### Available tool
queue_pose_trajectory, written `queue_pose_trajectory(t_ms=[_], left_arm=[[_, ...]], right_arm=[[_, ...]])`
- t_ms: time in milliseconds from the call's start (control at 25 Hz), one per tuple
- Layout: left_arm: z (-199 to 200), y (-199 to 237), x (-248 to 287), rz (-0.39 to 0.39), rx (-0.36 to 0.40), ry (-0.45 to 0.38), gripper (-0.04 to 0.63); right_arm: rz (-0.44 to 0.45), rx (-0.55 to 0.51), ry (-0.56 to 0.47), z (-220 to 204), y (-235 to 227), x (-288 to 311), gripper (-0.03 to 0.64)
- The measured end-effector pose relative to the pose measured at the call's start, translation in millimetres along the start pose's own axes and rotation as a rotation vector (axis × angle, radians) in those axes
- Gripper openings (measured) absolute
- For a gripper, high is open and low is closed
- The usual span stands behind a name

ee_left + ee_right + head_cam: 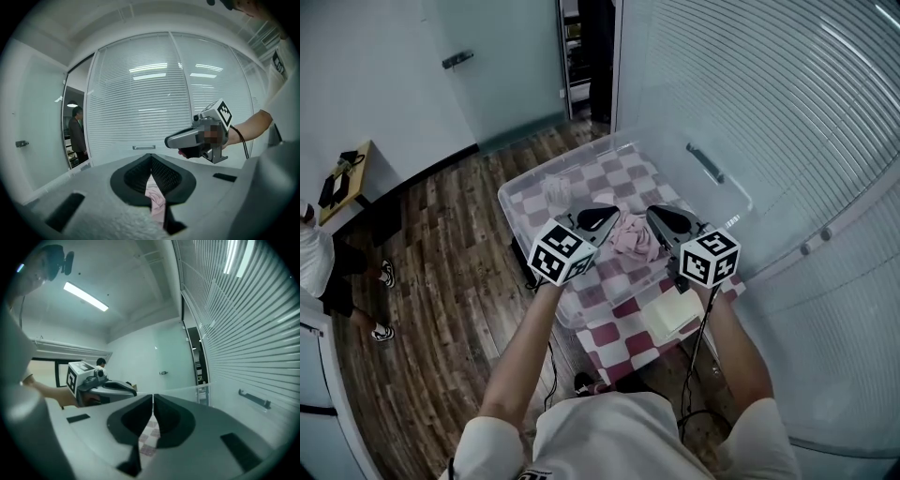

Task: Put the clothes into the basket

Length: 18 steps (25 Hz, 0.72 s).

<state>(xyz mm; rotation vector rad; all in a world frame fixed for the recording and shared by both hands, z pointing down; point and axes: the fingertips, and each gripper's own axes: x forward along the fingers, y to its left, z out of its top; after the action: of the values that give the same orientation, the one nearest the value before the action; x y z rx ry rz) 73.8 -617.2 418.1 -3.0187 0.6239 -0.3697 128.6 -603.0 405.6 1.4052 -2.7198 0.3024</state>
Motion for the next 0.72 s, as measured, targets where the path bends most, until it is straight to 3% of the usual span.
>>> queue_pose_trajectory(t_ms=[720], left_arm=[[-4, -10, -4, -0.003, -0.014, 0.01, 0.007]], right_arm=[[-0.005, -0.037, 0.069, -7, 16, 5, 0.029]])
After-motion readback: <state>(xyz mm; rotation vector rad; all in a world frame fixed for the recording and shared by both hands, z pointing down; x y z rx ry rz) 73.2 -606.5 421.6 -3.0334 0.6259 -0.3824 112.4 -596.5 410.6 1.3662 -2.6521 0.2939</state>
